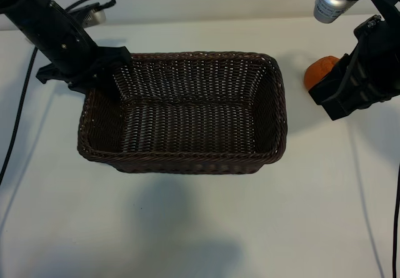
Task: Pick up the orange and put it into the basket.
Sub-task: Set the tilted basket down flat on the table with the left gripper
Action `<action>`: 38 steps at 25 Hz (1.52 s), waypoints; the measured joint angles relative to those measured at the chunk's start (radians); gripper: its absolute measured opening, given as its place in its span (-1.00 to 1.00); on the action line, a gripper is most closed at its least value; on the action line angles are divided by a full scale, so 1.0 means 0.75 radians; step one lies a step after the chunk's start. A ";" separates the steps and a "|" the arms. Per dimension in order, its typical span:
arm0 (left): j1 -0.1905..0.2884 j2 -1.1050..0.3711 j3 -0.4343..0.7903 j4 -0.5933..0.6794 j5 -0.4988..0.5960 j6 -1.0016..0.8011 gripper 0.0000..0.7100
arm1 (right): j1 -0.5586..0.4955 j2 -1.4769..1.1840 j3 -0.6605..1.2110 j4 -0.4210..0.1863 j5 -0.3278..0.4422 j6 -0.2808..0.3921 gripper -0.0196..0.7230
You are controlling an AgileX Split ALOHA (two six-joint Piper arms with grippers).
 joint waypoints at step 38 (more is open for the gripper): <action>-0.058 0.133 -0.011 -0.007 -0.138 -0.003 -0.47 | 0.000 0.000 0.000 0.000 -0.001 0.000 -0.28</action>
